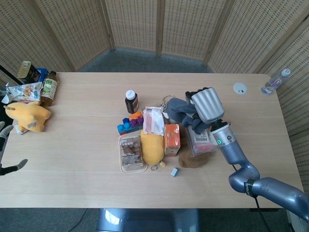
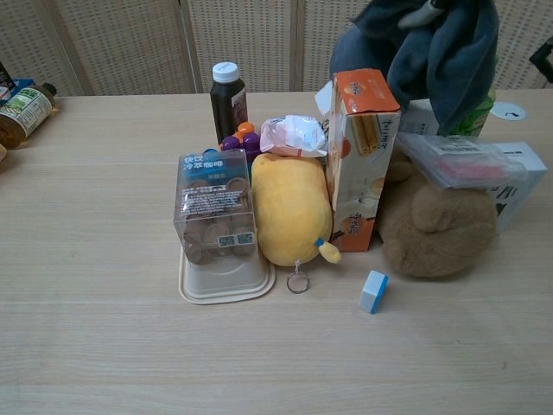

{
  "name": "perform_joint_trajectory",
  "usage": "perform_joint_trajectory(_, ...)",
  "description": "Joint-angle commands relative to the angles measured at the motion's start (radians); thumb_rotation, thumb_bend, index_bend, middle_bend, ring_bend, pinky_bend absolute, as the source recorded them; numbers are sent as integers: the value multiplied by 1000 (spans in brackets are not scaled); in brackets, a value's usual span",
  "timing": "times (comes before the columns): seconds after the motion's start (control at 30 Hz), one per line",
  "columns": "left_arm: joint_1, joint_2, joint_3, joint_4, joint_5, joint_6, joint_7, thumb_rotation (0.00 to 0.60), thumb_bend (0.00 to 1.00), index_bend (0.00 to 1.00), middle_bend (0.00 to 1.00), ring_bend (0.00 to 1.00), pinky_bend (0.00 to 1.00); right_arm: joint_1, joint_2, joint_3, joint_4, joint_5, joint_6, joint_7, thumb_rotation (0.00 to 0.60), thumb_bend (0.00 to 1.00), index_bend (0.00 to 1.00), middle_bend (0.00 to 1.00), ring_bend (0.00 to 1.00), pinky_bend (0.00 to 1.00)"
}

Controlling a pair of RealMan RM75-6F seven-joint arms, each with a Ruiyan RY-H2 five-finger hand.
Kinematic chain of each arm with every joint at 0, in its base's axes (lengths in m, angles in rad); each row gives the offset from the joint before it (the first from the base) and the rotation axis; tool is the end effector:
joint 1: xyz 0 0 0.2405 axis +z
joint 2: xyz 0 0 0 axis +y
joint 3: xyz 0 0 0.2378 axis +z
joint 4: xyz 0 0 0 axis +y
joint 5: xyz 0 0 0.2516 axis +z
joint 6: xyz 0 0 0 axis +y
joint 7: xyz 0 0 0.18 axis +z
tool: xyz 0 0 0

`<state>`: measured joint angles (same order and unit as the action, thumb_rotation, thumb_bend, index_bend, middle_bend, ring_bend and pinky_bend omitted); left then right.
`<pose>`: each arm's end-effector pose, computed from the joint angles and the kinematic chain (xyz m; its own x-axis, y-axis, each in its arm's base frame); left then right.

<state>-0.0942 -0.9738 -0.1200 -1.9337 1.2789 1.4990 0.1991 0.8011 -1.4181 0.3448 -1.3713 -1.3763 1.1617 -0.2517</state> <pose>-0.2753 0.2294 0.1475 0.3947 -0.0305 0.9183 0.9083 0.1639 -0.3849 -0.0694 -0.4415 0.0565 0.4191 0.2628 0.8691 -0.7460 -0.4460 0.4946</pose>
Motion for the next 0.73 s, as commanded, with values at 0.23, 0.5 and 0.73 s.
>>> perform_joint_trajectory(0.23,2,0,4,-5,10,4,1,600,0,145,0,0,0,54,137,112,-221,90,0,-205,600,0,625,771,748,741)
perform_joint_trajectory(0.5,2,1,9,-9,17,0,2,600,0,145,0,0,0,99,212,178,-355,168,8,-342,600,0,626,770,748,741)
perform_joint_trajectory(0.73,6,5,12,-16,26,6,-1,600,0,145,0,0,0,119,248,192,-426,215,26,-407,600,0,627,770,748,742)
